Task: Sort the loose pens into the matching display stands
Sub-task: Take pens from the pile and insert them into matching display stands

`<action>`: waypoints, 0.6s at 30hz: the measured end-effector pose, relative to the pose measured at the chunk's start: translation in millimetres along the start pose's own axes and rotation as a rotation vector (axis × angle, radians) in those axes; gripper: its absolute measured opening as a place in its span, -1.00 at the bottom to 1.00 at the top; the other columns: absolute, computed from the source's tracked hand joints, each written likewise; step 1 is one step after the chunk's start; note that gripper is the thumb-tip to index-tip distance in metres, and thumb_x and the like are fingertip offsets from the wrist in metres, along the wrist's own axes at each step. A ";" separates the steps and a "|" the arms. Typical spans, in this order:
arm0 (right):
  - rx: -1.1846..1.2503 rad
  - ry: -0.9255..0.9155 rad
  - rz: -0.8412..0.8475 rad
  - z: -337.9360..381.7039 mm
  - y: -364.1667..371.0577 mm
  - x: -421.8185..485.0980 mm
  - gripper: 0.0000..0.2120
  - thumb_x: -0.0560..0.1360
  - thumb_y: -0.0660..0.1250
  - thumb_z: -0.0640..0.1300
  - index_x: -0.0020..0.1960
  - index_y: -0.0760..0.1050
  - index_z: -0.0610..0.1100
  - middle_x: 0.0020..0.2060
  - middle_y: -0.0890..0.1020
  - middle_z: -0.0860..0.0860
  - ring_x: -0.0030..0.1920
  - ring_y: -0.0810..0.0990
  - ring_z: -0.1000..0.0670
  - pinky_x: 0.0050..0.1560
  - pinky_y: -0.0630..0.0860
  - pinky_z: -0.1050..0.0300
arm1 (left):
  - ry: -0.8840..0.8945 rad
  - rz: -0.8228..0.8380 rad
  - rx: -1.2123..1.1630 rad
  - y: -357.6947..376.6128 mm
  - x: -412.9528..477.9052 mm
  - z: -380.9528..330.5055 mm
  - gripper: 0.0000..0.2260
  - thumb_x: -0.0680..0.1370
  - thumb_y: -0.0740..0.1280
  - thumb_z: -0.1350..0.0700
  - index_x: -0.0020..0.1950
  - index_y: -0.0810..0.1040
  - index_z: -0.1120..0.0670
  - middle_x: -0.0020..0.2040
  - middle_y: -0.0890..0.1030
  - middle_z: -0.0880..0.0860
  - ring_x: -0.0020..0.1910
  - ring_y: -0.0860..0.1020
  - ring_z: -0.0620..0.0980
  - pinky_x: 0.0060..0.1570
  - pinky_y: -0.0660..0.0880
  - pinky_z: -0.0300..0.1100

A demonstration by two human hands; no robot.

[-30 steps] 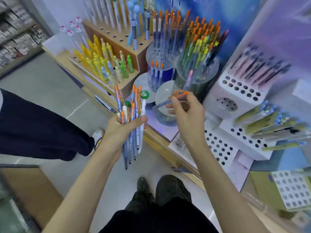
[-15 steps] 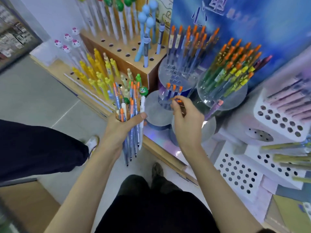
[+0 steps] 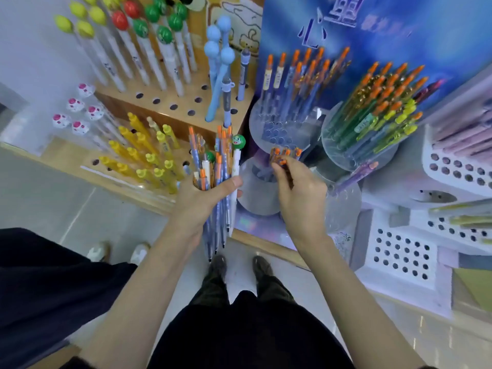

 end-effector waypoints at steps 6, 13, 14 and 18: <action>-0.151 -0.003 -0.085 8.7 8.9 1.2 -0.75 0.53 0.24 -0.15 -0.19 0.55 -0.31 -0.39 0.57 -0.14 -0.42 0.50 -0.13 -0.36 0.17 0.24 | -0.013 0.116 0.026 -11.1 6.4 -4.4 -0.86 0.42 0.46 0.27 -0.07 0.64 0.08 -0.25 0.70 -0.03 -0.23 0.67 -0.08 -0.22 0.56 -0.28; -0.166 0.063 0.128 13.6 27.6 13.5 -0.76 0.47 0.28 -0.13 -0.20 0.47 -0.33 -0.42 0.56 -0.23 -0.47 0.52 -0.26 -0.45 0.39 0.10 | -0.014 0.097 0.004 -12.3 0.1 -3.2 -0.78 0.39 0.50 0.25 0.00 0.64 0.08 -0.07 0.70 0.06 -0.04 0.66 0.07 0.10 0.56 0.01; -0.209 0.053 0.138 13.4 27.9 15.2 -0.75 0.49 0.28 -0.13 -0.19 0.47 -0.33 -0.42 0.55 -0.26 -0.47 0.52 -0.27 -0.45 0.34 0.10 | -0.017 0.097 -0.003 -12.3 -1.5 -2.7 -0.76 0.39 0.50 0.24 0.02 0.64 0.09 -0.08 0.70 0.05 -0.04 0.66 0.07 0.11 0.56 0.04; -0.313 0.155 0.290 2.5 17.8 9.0 -0.72 0.58 0.27 -0.03 -0.16 0.45 -0.23 -0.31 0.60 -0.26 -0.31 0.51 -0.26 -0.34 0.24 0.06 | -0.026 0.128 -0.019 -11.4 -5.2 -2.6 -0.77 0.38 0.50 0.23 0.01 0.63 0.08 -0.17 0.70 0.00 -0.09 0.67 0.06 0.10 0.56 0.04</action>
Point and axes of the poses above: each hand's wrist, its own x-axis towards the middle knuckle, its own y-axis out of the palm, z = x × y, the point moved 3 cm from there along x, towards the middle knuckle
